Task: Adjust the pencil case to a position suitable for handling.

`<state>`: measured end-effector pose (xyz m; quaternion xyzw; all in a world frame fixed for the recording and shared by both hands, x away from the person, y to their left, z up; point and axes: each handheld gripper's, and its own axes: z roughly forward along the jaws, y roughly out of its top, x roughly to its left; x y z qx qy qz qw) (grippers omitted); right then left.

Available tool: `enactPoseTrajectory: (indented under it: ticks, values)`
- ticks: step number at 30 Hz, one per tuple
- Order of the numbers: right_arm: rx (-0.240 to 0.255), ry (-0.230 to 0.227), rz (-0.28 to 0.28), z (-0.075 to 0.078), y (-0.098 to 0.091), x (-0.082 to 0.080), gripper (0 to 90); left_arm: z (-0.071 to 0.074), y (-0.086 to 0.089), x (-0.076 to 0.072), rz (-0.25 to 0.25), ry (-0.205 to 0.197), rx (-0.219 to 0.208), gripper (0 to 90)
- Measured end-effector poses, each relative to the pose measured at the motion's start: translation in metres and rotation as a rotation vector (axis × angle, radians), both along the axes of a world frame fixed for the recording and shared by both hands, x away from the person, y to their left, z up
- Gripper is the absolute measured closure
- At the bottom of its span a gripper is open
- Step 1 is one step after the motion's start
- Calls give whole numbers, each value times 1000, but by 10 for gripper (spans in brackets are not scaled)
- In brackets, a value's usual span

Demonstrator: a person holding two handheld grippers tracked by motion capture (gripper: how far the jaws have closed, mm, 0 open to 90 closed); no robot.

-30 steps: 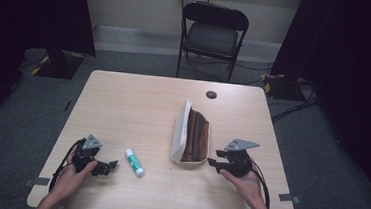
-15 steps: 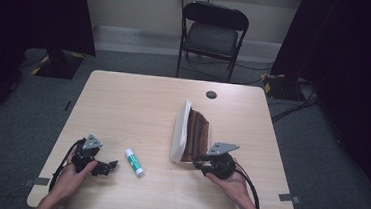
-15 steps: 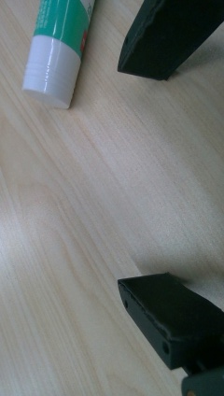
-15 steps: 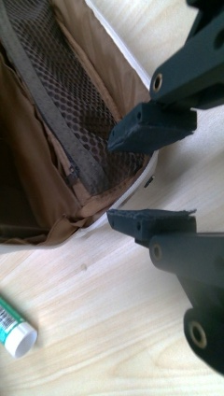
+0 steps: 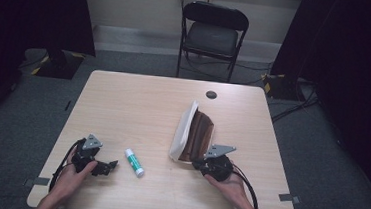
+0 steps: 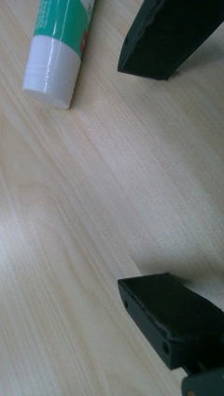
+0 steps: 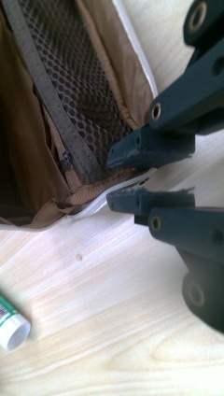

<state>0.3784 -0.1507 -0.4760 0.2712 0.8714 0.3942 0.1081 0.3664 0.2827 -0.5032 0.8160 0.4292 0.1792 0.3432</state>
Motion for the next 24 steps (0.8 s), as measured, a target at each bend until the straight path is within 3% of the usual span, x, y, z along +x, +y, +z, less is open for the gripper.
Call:
enactPoseTrajectory:
  ticks: [17, 24]
  values:
    - [21, 42, 57, 2, 29, -12, 835, 0, 0, 0, 0, 0, 0, 0]
    - [28, 50, 76, 1, 52, -11, 832, 0, 0, 0, 0, 0, -1, 0]
